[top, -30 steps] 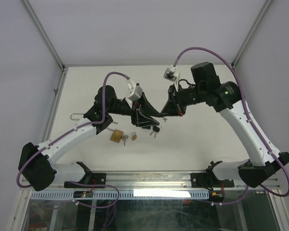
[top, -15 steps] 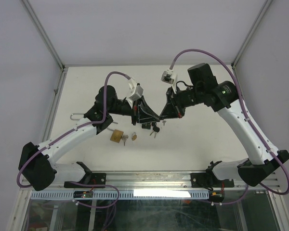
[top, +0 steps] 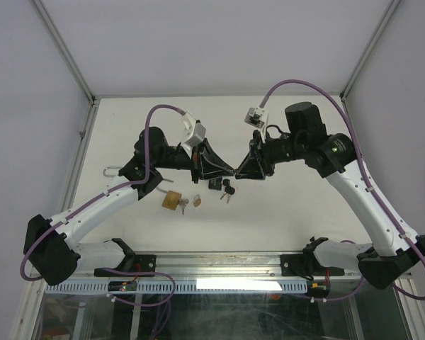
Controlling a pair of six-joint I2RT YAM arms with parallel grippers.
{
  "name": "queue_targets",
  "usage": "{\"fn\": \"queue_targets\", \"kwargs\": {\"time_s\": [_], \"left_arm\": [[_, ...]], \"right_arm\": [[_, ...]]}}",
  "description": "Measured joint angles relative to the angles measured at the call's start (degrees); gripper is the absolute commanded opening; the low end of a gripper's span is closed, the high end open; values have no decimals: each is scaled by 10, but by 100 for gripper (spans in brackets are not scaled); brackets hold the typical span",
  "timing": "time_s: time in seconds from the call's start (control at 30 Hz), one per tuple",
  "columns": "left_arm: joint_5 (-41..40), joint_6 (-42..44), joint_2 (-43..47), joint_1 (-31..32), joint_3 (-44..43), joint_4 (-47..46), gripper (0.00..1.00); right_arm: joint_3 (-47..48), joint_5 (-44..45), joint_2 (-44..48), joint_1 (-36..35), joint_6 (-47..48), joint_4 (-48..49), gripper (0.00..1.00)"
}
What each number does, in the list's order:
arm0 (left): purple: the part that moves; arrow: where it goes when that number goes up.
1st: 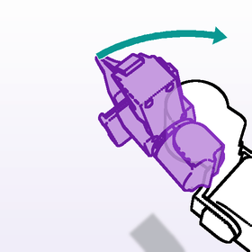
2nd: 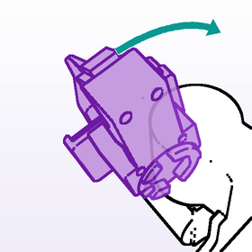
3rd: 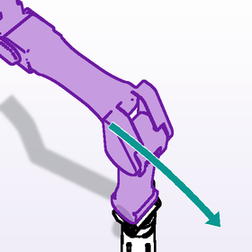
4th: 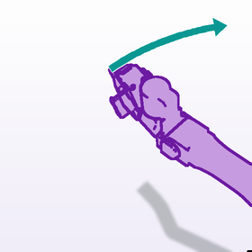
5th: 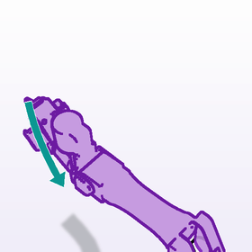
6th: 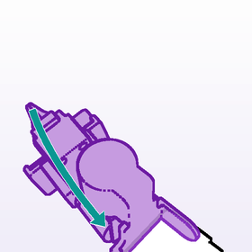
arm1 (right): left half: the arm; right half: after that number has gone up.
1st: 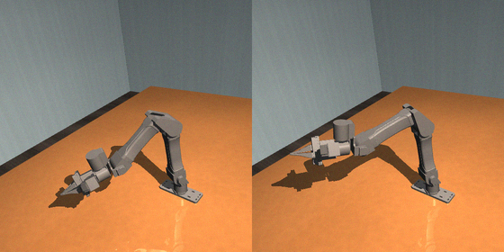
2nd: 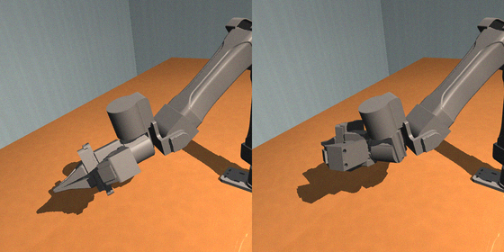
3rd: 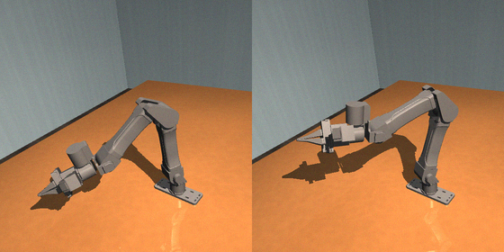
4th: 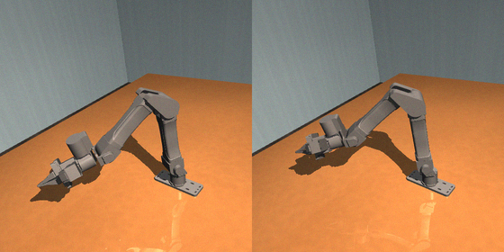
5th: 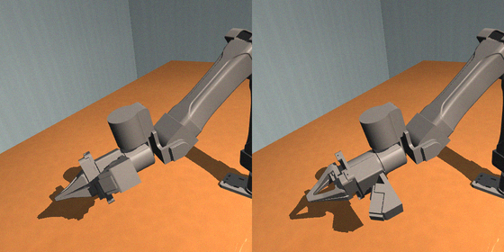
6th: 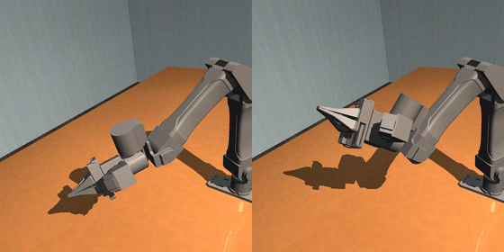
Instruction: Unlock with the key
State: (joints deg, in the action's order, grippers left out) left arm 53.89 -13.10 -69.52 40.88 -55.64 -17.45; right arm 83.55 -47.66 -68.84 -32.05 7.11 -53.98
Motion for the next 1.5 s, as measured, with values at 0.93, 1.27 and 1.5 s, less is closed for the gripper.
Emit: {"fn": "queue_targets", "kwargs": {"time_s": [0.93,1.27,1.5], "left_arm": [[-3,-6,0,0,0,-2,19],[2,-29,-2,1,16,-19,12],[2,-30,-4,1,16,-21,46]], "right_arm": [[1,-39,1,8,-18,35,0],[-48,-41,40,12,-52,90,0],[-58,-41,41,21,-69,109,0]]}}
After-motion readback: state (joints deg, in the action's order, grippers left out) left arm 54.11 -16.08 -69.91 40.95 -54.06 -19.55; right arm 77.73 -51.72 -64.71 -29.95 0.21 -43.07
